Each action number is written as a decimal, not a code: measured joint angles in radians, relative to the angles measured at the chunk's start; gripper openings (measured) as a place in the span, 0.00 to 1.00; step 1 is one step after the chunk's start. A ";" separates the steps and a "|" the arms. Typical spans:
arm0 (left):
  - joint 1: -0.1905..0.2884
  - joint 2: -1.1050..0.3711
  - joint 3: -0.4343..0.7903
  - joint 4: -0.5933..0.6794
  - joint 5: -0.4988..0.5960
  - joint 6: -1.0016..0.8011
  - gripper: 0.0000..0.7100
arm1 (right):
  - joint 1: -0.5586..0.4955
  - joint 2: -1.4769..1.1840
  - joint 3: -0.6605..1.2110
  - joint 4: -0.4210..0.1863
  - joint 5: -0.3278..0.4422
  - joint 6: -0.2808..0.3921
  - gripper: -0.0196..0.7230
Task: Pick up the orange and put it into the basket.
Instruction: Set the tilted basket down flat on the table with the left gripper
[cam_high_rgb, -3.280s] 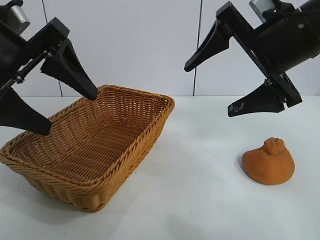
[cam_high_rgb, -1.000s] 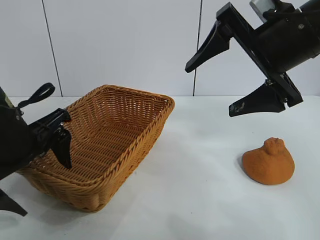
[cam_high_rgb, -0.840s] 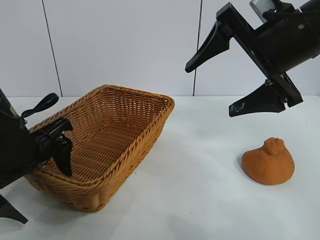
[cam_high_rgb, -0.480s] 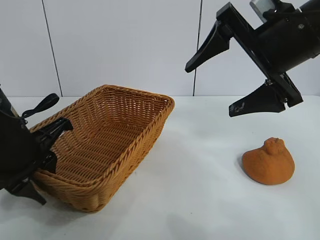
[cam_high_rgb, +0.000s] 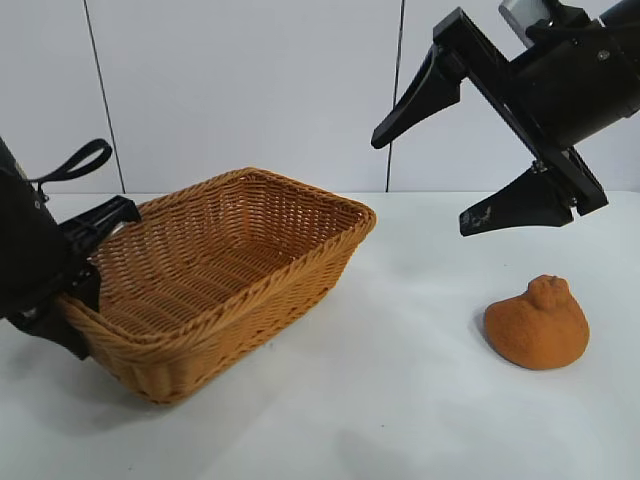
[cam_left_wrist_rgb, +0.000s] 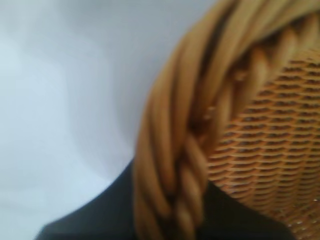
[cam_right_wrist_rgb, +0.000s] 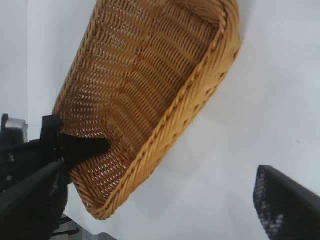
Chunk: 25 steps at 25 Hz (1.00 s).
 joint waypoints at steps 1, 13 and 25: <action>0.015 0.014 -0.032 -0.030 0.030 0.064 0.12 | 0.000 0.000 0.000 0.000 0.001 0.000 0.96; 0.056 0.221 -0.417 -0.115 0.421 0.669 0.12 | 0.000 0.000 0.000 0.000 0.022 0.003 0.96; 0.025 0.253 -0.415 -0.113 0.407 0.759 0.12 | 0.000 0.000 0.000 0.000 0.022 0.003 0.96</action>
